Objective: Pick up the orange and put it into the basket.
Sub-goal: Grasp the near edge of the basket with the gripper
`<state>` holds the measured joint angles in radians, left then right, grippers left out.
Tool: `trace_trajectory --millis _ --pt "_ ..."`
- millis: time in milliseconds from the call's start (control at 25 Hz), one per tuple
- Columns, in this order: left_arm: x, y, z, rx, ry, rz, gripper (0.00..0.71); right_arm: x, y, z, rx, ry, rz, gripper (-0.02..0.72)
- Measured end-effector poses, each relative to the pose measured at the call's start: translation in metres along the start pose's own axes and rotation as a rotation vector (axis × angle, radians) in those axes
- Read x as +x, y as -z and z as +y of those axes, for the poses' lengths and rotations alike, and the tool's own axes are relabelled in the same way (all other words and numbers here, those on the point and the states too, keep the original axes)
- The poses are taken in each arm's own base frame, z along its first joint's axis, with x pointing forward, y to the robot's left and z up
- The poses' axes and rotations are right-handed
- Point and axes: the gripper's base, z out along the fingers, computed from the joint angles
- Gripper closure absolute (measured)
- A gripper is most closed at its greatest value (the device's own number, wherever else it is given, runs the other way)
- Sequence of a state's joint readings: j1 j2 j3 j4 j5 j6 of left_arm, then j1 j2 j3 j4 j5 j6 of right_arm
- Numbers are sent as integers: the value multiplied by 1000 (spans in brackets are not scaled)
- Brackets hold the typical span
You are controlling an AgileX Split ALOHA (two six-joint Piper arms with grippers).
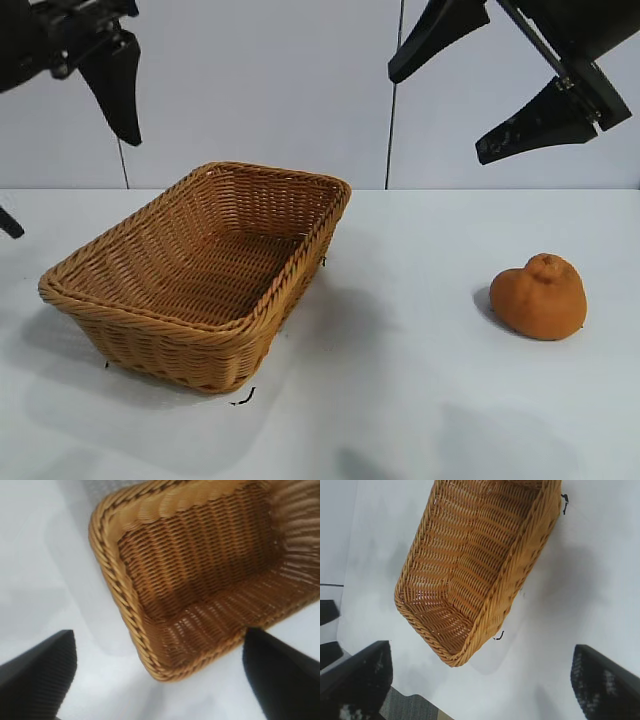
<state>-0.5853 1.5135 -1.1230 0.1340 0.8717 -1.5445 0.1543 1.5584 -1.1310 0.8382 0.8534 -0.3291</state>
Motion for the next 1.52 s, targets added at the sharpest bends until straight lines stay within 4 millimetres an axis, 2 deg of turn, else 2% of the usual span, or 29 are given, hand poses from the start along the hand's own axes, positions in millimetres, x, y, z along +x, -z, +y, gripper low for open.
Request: trace_trajectory --millis 200,680,1240,1520 --pt "1 -27 -2 -57 23 12 63 0 0 0 1 1 1 8" --pt "8 -67 0 -159 76 72 63 0 0 0 2 3 3 8" --pt "17 -118 15 -178 100 90 63 1 0 -2 18 18 10 8" --pt "4 -132 13 -134 123 78 63 1 0 -2 23 22 10 8"
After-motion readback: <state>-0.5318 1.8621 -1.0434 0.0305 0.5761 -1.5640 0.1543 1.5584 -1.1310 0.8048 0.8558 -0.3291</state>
